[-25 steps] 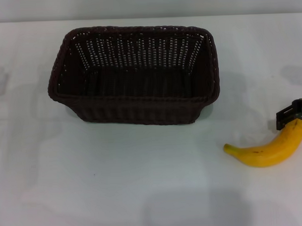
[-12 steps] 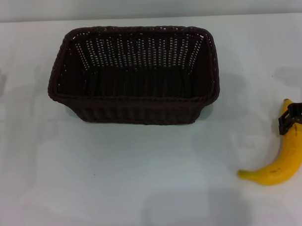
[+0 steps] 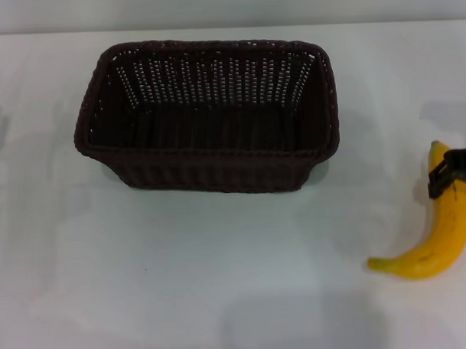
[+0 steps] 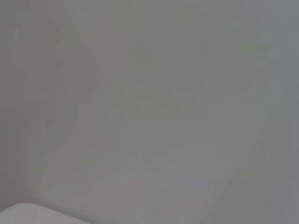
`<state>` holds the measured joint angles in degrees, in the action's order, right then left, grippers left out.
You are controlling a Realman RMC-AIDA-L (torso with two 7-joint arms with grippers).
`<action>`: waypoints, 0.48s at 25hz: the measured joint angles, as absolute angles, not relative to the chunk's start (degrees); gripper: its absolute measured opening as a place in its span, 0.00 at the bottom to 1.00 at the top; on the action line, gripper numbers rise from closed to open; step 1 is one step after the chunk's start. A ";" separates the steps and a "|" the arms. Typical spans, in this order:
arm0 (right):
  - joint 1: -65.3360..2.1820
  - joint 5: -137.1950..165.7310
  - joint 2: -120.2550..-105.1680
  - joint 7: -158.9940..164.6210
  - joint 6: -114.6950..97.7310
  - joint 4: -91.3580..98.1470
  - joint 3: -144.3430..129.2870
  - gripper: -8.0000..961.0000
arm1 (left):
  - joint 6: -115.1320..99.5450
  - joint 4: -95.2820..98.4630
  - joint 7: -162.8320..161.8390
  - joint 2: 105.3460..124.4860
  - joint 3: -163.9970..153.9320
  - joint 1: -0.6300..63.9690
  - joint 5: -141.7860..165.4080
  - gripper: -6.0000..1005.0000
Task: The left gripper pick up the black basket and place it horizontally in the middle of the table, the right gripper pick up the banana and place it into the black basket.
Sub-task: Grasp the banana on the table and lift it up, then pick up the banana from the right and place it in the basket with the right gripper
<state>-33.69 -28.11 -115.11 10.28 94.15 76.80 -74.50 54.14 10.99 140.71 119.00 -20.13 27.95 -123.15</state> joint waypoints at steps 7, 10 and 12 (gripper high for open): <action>-36.04 -28.68 -114.89 4.06 96.41 84.46 -65.48 0.53 | 54.15 10.99 140.72 119.00 -20.12 27.95 -124.32 0.74; -38.67 -31.16 -114.91 0.44 95.98 84.47 -62.04 0.54 | 54.15 10.98 140.71 119.00 -20.13 27.96 -124.68 0.75; -40.66 -35.82 -114.86 -2.86 94.73 83.50 -59.33 0.55 | 54.14 10.99 140.71 119.00 -20.13 27.96 -124.71 0.75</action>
